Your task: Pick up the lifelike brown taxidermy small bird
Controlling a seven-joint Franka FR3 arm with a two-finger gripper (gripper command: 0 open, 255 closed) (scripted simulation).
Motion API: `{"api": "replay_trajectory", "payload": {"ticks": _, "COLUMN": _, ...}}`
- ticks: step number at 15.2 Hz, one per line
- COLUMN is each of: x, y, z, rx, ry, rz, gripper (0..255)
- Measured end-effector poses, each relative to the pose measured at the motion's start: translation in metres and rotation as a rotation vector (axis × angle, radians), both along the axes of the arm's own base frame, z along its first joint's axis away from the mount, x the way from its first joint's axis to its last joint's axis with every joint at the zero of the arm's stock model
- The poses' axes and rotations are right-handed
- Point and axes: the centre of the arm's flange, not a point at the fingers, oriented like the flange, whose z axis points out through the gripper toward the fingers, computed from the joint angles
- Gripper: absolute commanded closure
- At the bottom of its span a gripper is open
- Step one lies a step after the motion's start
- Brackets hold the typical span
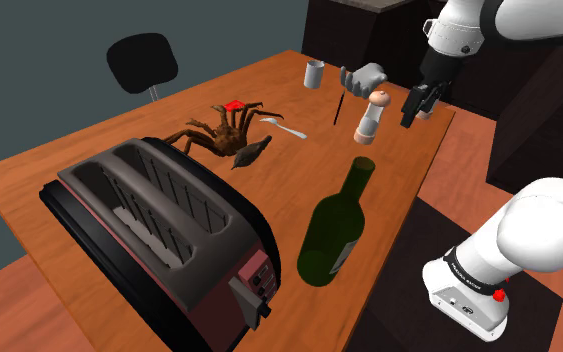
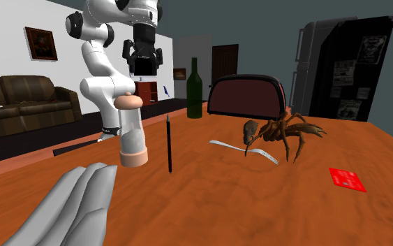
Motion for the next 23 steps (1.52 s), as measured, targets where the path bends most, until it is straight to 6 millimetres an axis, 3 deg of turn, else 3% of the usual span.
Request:
{"api": "replay_trajectory", "payload": {"ticks": 2, "x": 0.001, "y": 0.005, "z": -0.001, "rx": 0.003, "ry": -0.002, "rz": -0.010, "gripper": 0}}
{"api": "replay_trajectory", "payload": {"ticks": 7, "x": 0.022, "y": 0.048, "z": -0.030, "rx": 0.029, "ry": -0.020, "rz": -0.111, "gripper": 0}}
{"api": "replay_trajectory", "payload": {"ticks": 16, "x": 0.078, "y": 0.130, "z": -0.077, "rx": 0.083, "ry": -0.057, "rz": -0.315, "gripper": 0}}
{"api": "replay_trajectory", "payload": {"ticks": 23, "x": 0.137, "y": 0.187, "z": -0.110, "rx": 0.126, "ry": -0.087, "rz": -0.474, "gripper": 0}}
